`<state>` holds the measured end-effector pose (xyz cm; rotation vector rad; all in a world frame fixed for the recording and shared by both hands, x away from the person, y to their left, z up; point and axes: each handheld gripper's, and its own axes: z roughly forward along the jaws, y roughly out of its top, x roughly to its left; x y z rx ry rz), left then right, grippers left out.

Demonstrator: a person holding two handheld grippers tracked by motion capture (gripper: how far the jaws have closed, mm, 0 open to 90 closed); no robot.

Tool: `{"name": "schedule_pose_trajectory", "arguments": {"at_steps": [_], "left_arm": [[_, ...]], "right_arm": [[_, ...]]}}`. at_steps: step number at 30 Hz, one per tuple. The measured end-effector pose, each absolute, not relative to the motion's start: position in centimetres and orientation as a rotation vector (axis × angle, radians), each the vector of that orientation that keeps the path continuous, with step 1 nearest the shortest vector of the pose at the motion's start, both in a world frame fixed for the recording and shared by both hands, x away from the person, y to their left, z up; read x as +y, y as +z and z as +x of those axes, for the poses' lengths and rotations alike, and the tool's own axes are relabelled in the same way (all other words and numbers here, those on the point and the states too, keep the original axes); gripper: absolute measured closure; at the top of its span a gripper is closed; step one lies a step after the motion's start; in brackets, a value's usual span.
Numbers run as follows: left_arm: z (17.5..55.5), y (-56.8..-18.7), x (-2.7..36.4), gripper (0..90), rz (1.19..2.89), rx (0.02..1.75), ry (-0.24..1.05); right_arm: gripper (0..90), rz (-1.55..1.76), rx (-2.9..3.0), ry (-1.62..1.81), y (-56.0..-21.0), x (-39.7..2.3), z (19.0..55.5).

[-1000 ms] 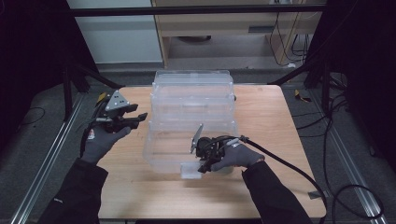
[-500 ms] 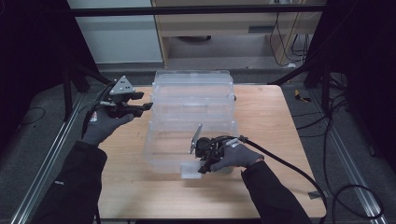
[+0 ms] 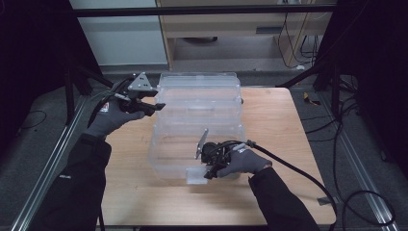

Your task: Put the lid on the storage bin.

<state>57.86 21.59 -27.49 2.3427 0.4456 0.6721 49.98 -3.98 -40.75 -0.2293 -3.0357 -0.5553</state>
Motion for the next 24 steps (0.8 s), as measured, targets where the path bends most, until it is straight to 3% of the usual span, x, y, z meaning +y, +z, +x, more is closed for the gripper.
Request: {"name": "schedule_pose_trajectory", "arguments": {"at_steps": [24], "left_arm": [[60.2,-28.2,16.3,49.6,2.564,0.217,0.663]], "right_arm": [[63.2,-0.229,-3.044,-0.552,-40.7,-4.0,49.9]]}}
